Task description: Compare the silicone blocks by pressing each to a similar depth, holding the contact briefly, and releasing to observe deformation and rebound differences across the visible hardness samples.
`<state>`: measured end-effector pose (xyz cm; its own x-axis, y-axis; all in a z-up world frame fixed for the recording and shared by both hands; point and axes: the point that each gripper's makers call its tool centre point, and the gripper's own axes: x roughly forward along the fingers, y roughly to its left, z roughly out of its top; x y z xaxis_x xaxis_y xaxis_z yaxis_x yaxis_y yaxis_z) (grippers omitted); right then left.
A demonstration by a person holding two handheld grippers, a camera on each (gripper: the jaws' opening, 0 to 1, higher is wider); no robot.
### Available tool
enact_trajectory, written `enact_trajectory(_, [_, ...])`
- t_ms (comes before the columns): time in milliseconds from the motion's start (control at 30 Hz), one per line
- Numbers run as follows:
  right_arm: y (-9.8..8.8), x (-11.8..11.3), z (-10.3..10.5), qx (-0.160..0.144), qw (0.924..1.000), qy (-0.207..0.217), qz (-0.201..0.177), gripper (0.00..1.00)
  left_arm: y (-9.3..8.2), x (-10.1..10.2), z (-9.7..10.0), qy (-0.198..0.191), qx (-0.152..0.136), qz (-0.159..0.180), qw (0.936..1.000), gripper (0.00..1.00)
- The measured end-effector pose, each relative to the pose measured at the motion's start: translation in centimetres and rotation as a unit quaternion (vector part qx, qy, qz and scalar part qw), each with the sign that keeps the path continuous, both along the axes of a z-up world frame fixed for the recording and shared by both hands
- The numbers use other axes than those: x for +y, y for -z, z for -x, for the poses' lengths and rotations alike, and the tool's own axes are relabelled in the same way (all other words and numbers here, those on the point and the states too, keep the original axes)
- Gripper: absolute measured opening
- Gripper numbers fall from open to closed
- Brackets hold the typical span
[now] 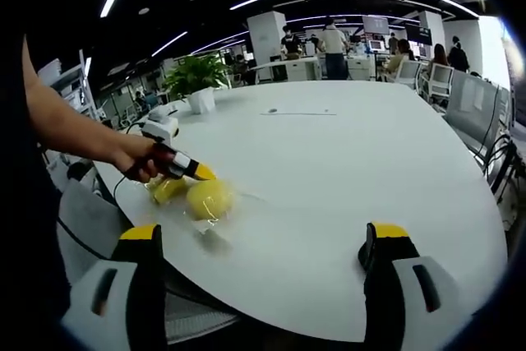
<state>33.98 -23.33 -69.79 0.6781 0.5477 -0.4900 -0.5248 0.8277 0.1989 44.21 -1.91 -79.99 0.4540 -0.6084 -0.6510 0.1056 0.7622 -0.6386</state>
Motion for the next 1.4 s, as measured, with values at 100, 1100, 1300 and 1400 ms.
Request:
enact_trajectory(100, [0.0,0.0,0.0,0.000,1.0000,0.000,0.001,0.96,-0.1,0.0,0.1,-0.009,0.008,0.006,0.9999,0.00])
enact_trajectory(1100, [-0.2,0.7,-0.2,-0.004,1.0000,-0.002,0.000,0.96,-9.6,-1.4,-0.1,0.064,-0.170,0.018,0.9832,0.00])
enact_trajectory(1300, [-0.4,1.1,-0.4,-0.008,1.0000,-0.006,-0.001,0.96,-12.3,-1.1,-0.2,0.079,-0.232,0.003,0.9695,0.00])
enact_trajectory(1400, [-0.5,1.3,-0.5,-0.009,0.9999,-0.007,-0.002,0.96,-13.2,-0.7,-0.3,0.068,-0.239,0.004,0.9687,0.00])
